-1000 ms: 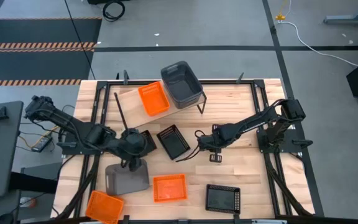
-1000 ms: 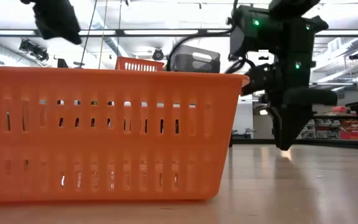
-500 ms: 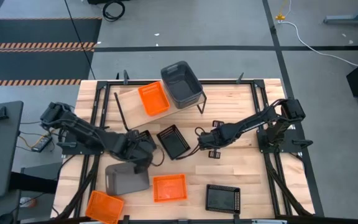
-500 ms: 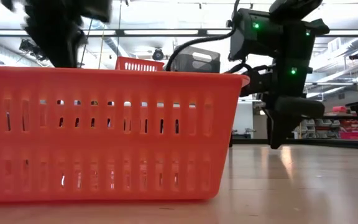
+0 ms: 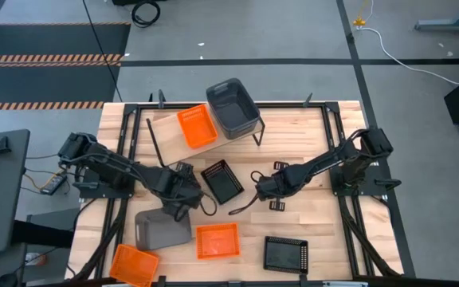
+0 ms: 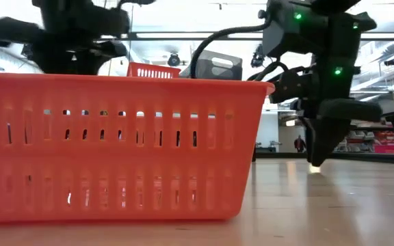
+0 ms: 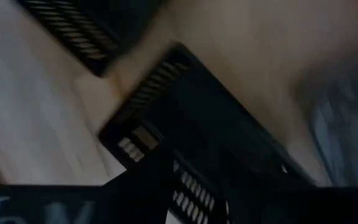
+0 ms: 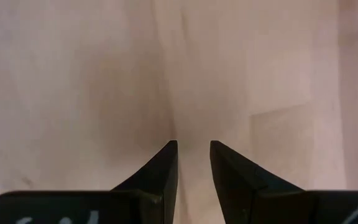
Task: Stack baskets on shelf by color
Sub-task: Put the top left black basket on the shelf
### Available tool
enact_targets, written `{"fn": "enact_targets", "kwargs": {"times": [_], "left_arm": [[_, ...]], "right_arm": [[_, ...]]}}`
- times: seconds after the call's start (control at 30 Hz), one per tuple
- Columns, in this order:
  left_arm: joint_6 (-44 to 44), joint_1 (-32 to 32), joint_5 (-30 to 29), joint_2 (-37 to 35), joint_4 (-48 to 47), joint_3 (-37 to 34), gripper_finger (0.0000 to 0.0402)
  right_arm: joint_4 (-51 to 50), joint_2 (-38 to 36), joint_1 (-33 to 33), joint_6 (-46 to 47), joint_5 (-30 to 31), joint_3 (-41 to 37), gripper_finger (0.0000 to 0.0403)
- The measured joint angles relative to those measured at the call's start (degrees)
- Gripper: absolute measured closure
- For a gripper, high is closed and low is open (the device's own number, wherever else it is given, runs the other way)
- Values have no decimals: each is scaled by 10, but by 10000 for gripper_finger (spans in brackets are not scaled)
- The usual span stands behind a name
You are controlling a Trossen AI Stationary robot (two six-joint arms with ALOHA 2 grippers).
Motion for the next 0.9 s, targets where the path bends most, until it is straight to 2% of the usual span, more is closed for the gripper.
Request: {"fn": "enact_targets", "kwargs": {"times": [0.17,0.67,0.9], "left_arm": [[44,-21,38,0,-67,0,271],[5,-119,55,0,-174,-2,271],[29,-126,70,-2,-161,-94,271]], "right_arm": [[-6,0,26,17,0,0,302],[-4,0,43,18,0,0,302],[4,0,43,17,0,0,302]]}}
